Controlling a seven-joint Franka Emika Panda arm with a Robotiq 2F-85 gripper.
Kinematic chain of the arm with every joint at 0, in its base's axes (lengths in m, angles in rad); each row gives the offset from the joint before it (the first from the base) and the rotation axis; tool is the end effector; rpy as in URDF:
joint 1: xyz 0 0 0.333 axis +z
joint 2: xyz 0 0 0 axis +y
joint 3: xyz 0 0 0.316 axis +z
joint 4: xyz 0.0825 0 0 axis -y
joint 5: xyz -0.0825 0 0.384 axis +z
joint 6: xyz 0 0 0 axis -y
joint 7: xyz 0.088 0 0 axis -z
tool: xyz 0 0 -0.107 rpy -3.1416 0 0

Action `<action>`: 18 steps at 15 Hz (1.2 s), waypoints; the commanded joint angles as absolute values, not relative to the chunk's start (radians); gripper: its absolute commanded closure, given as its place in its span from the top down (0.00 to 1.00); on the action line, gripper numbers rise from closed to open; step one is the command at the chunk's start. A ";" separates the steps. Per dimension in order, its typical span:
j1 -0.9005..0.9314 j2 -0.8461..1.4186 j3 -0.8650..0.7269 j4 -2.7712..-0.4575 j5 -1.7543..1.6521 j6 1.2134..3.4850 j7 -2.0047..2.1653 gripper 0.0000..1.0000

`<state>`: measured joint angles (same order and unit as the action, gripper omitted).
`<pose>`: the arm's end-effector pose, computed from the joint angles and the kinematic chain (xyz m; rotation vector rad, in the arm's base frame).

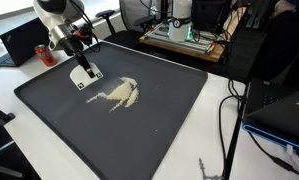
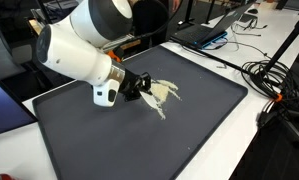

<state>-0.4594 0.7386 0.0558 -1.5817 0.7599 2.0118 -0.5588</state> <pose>0.6343 -0.2315 0.1953 -2.3875 0.3632 -0.0597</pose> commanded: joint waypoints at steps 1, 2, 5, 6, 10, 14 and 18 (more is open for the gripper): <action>-0.468 0.697 0.045 -1.668 0.824 2.020 -0.625 0.01; -0.468 0.685 0.038 -1.697 0.836 2.027 -0.637 0.01; -0.469 0.643 0.016 -1.783 0.880 2.053 -0.670 0.01; -0.470 0.630 0.008 -1.810 0.900 2.062 -0.686 0.01; -0.463 0.566 -0.033 -1.935 0.997 2.090 -0.757 0.01; -0.445 0.497 -0.076 -2.062 1.094 2.106 -0.828 0.01; -0.410 0.411 -0.120 -2.192 1.158 2.140 -0.876 0.01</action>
<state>-0.4501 0.5149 -0.0824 -2.0595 1.0925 2.0934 -0.8300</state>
